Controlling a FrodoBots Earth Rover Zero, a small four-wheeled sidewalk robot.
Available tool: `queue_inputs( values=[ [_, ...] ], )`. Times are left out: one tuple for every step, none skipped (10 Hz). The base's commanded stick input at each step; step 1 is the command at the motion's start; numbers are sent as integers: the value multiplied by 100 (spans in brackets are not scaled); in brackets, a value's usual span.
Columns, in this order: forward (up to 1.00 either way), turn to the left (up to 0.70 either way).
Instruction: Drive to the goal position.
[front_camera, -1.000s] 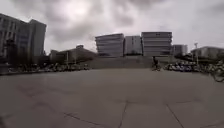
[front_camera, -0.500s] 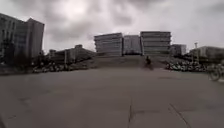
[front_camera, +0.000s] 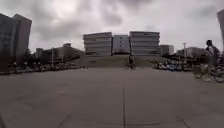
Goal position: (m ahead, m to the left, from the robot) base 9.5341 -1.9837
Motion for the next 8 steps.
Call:
queue_inputs(
  values=[
    [70,0],
    [70,0],
    [70,0],
    [70,0],
    [70,0],
    [70,0],
    [70,0],
    [70,0]
  ],
)
